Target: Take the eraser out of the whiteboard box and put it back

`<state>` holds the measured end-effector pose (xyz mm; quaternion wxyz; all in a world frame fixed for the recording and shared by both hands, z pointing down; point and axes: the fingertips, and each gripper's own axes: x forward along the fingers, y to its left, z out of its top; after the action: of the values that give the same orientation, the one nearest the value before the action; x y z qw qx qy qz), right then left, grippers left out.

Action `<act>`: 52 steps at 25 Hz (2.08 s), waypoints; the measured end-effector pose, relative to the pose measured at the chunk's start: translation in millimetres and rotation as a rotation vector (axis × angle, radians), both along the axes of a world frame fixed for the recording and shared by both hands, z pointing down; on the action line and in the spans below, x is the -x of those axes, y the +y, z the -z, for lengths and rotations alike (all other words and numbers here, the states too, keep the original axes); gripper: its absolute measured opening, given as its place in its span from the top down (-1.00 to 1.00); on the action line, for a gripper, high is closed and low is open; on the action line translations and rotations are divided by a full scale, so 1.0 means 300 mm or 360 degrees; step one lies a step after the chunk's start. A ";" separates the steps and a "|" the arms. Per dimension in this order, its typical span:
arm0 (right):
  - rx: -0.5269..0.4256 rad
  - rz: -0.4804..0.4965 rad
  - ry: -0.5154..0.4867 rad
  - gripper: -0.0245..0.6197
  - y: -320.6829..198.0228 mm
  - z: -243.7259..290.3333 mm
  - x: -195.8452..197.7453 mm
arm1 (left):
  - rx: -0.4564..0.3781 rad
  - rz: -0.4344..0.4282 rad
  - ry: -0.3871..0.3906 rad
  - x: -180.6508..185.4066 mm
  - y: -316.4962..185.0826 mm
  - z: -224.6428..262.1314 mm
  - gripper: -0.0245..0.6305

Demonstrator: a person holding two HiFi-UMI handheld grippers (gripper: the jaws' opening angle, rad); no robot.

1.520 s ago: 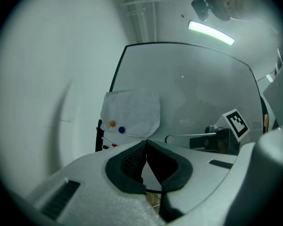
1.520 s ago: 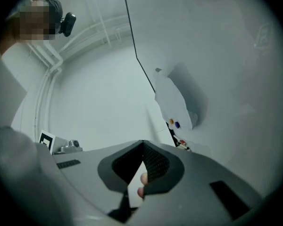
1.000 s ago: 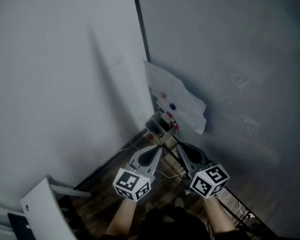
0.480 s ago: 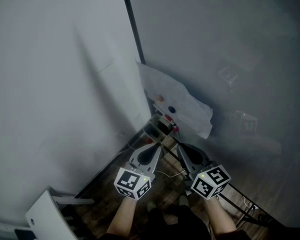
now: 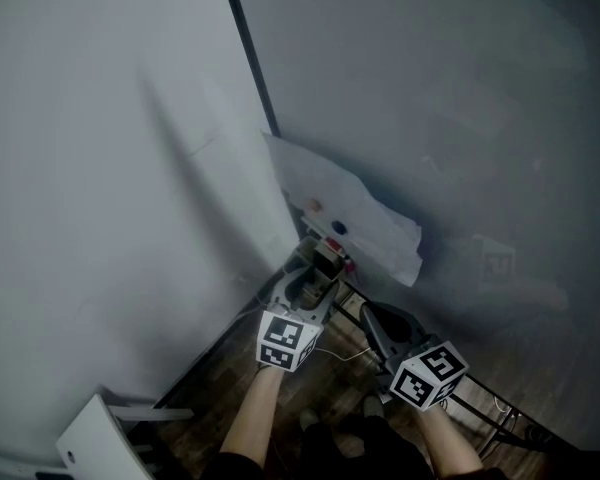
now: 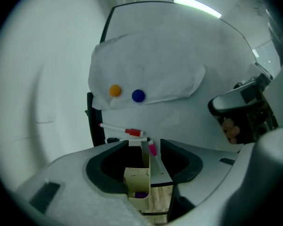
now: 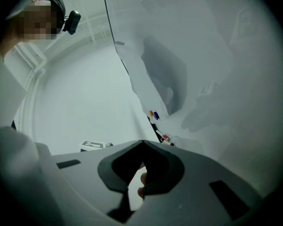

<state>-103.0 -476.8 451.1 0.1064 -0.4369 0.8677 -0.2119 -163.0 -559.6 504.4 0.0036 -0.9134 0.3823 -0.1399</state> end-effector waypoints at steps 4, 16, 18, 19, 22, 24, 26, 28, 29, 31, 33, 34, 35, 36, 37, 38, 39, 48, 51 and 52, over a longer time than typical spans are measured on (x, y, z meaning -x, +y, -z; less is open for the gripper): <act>0.0018 -0.0021 0.0017 0.91 0.022 -0.022 -0.029 | 0.0104 0.0065 -0.0039 0.013 -0.089 -0.055 0.23; 0.0048 -0.0074 0.0042 0.91 0.046 -0.053 -0.111 | 0.0303 0.0018 -0.0102 -0.030 -0.179 -0.132 0.10; 0.0047 -0.0073 0.0044 0.91 0.048 -0.057 -0.114 | 0.0304 0.0025 -0.0094 -0.029 -0.181 -0.135 0.11; 0.0047 -0.0074 0.0045 0.91 0.048 -0.058 -0.116 | 0.0300 0.0033 -0.0089 -0.027 -0.183 -0.135 0.11; 0.0048 -0.0075 0.0050 0.91 0.048 -0.072 -0.119 | 0.0290 0.0040 -0.0090 -0.025 -0.188 -0.137 0.18; 0.0050 -0.0074 0.0047 0.91 0.048 -0.073 -0.119 | 0.0288 0.0042 -0.0092 -0.024 -0.188 -0.137 0.18; 0.0051 -0.0071 0.0043 0.91 0.049 -0.066 -0.116 | 0.0282 0.0052 -0.0087 -0.020 -0.182 -0.133 0.19; 0.0042 -0.0069 0.0043 0.91 0.046 -0.054 -0.114 | 0.0275 0.0059 -0.0074 -0.014 -0.175 -0.121 0.19; 0.0036 -0.0068 0.0037 0.91 0.044 -0.047 -0.112 | 0.0264 0.0062 -0.0067 -0.010 -0.171 -0.108 0.19; 0.0023 -0.0059 0.0018 0.91 0.039 -0.031 -0.102 | 0.0225 0.0066 -0.0054 -0.005 -0.160 -0.067 0.19; 0.0008 -0.0041 0.0012 0.91 0.037 -0.010 -0.088 | 0.0186 0.0070 -0.0037 0.004 -0.141 -0.020 0.19; -0.0001 -0.0032 0.0012 0.91 0.036 0.003 -0.079 | 0.0165 0.0074 -0.0024 0.011 -0.129 0.006 0.19; -0.0014 -0.0022 0.0014 0.91 0.035 0.017 -0.070 | 0.0143 0.0079 -0.0005 0.019 -0.115 0.034 0.19; -0.0029 -0.0011 0.0015 0.91 0.033 0.031 -0.060 | 0.0120 0.0085 0.0019 0.027 -0.102 0.062 0.19; -0.0044 0.0000 0.0013 0.91 0.031 0.044 -0.051 | 0.0093 0.0092 0.0042 0.035 -0.087 0.092 0.19; -0.0060 0.0009 0.0010 0.91 0.029 0.057 -0.041 | 0.0062 0.0100 0.0061 0.043 -0.071 0.123 0.20; -0.0076 0.0016 0.0005 0.91 0.026 0.072 -0.032 | 0.0027 0.0109 0.0075 0.051 -0.052 0.154 0.20; -0.0267 0.0060 -0.0022 0.91 0.026 0.237 0.053 | -0.0324 0.0161 0.0218 0.138 0.164 0.489 0.20; -0.0353 0.0054 -0.0005 0.91 0.036 0.293 0.077 | -0.0422 0.0177 0.0251 0.169 0.222 0.572 0.20; -0.0384 0.0051 0.0007 0.91 0.041 0.311 0.085 | -0.0454 0.0184 0.0252 0.179 0.239 0.593 0.20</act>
<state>-128.4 -464.3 357.9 0.1530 -0.4074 0.8940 -0.1067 -216.7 -487.9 326.6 0.0950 -0.8882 0.4493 -0.0119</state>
